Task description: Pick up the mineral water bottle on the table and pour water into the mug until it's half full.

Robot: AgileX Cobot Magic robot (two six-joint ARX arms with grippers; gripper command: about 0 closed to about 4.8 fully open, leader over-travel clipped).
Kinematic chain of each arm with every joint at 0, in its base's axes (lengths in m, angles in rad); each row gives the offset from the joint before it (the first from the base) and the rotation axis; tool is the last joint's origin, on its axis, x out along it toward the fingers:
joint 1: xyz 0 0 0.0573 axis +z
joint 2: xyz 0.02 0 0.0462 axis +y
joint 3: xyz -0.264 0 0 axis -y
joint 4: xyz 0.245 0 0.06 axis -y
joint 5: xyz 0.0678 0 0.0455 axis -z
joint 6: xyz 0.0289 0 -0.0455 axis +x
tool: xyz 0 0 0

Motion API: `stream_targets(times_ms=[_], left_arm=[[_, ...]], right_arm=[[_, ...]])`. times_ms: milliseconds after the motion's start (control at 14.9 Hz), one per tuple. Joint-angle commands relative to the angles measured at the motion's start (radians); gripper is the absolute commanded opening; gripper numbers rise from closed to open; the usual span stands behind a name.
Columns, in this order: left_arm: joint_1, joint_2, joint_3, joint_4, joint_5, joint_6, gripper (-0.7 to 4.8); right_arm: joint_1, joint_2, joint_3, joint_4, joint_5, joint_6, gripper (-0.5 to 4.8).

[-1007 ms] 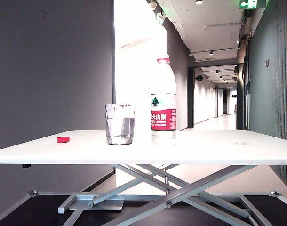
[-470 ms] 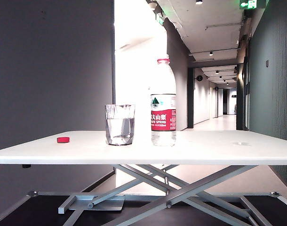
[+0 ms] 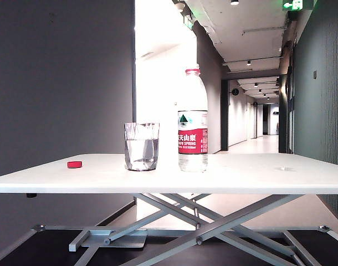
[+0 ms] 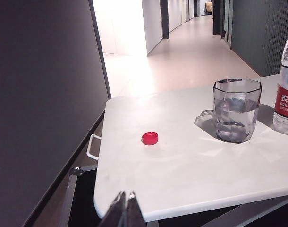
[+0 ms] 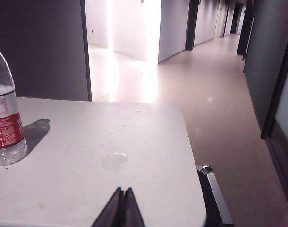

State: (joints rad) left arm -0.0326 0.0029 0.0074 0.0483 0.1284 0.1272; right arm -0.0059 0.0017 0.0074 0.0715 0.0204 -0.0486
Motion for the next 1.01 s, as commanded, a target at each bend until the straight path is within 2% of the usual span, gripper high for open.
stream_targets(times_ms=[67,1007], left_arm=[[-0.001,0.001,0.003,0.015,0.019,0.003,-0.05],[-0.001,0.001,0.003,0.012,0.023,0.003,-0.05]], right_arm=[[0.004,-0.002,-0.002,0.008,0.003,-0.003,-0.09],[0.006,-0.002,-0.002,0.008,0.004,-0.004,-0.09]])
